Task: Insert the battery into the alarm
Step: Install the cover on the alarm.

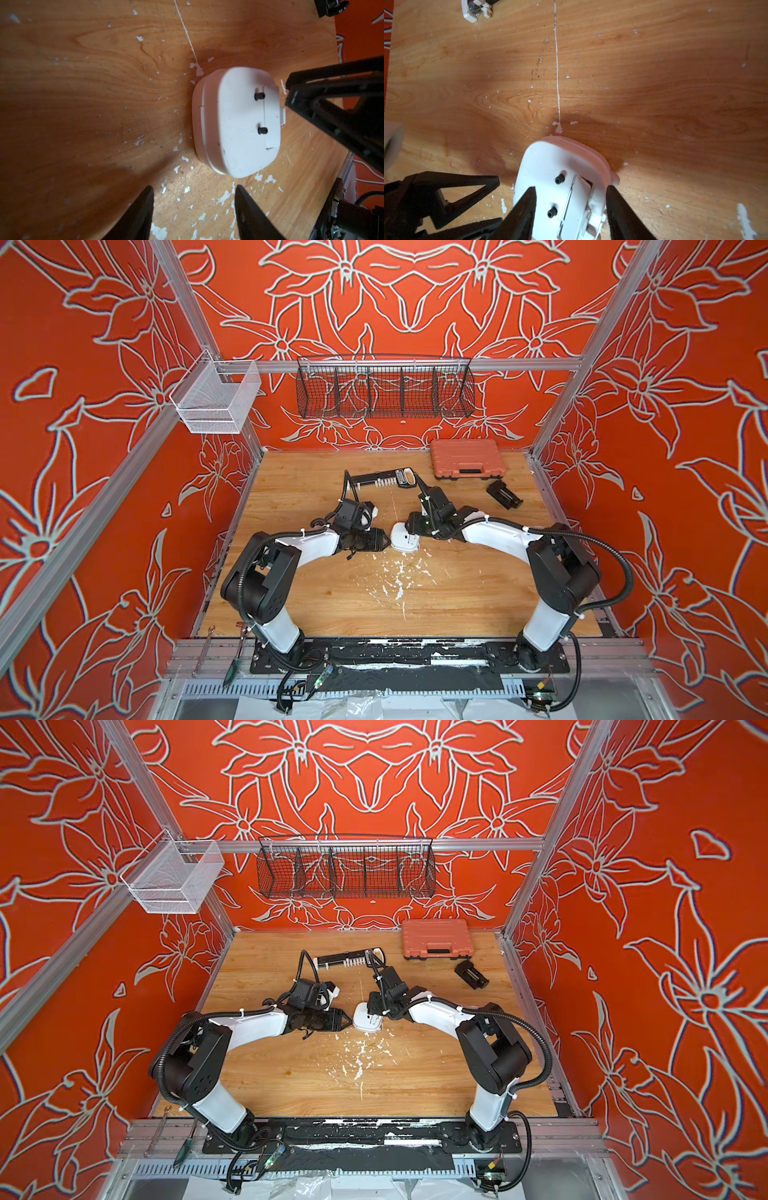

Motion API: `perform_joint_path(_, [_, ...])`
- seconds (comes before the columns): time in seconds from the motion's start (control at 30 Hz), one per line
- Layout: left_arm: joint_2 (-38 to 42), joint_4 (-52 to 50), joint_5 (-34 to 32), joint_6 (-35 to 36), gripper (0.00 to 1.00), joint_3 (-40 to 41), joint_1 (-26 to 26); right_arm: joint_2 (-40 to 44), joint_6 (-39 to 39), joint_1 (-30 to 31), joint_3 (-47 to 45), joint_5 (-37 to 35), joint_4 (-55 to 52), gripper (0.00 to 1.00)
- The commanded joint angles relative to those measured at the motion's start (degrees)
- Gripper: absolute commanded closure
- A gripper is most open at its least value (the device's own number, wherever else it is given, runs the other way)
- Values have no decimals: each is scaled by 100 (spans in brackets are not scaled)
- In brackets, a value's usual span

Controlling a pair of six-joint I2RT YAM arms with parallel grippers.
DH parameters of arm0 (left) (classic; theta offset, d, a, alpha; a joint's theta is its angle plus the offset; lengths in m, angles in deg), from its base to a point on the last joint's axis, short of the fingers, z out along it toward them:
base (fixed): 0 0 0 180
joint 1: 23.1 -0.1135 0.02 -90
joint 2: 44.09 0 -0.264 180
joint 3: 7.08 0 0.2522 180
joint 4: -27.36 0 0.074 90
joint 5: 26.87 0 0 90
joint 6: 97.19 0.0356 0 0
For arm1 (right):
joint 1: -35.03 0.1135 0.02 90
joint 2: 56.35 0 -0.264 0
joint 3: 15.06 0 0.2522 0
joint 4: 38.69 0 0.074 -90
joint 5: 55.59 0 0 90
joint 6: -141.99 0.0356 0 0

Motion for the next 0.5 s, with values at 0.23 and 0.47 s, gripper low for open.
perform_joint_path(0.23, [167, 33, -38, -18, 40, -63, -5, 185, -232, 115, 645, -511, -1080, 47])
perform_joint_path(0.47, [105, -19, 2, 115, 40, -338, -5, 253, 70, 115, 580, -359, -1811, 57])
